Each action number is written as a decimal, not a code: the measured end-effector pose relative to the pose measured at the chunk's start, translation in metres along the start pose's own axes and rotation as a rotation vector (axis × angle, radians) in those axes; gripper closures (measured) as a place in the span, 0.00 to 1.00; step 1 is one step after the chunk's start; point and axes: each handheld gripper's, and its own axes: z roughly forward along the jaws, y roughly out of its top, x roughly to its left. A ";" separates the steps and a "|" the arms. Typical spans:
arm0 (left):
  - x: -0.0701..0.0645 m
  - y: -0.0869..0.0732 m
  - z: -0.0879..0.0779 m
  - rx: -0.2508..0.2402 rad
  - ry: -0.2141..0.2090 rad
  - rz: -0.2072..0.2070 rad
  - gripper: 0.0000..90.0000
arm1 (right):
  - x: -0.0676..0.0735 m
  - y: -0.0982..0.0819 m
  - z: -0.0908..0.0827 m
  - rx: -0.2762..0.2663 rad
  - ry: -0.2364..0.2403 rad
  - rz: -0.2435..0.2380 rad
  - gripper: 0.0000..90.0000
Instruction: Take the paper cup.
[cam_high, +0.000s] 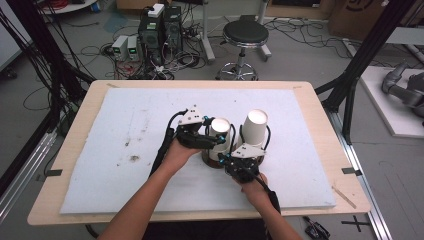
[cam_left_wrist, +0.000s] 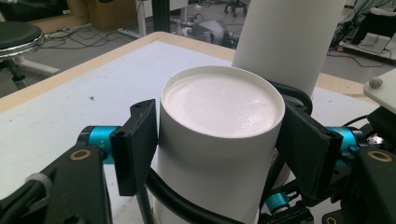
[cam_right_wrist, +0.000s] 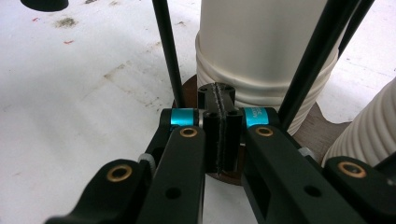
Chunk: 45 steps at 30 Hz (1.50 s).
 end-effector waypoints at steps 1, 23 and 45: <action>0.000 0.000 0.000 0.004 0.000 0.004 0.35 | 0.000 0.000 0.000 -0.001 -0.001 0.000 1.00; -0.002 0.027 -0.019 -0.098 -0.029 -0.014 0.37 | -0.001 0.000 0.001 0.006 0.013 -0.013 1.00; 0.000 0.062 -0.065 -0.188 -0.011 -0.042 0.38 | -0.006 0.004 -0.015 -0.016 0.079 -0.017 0.92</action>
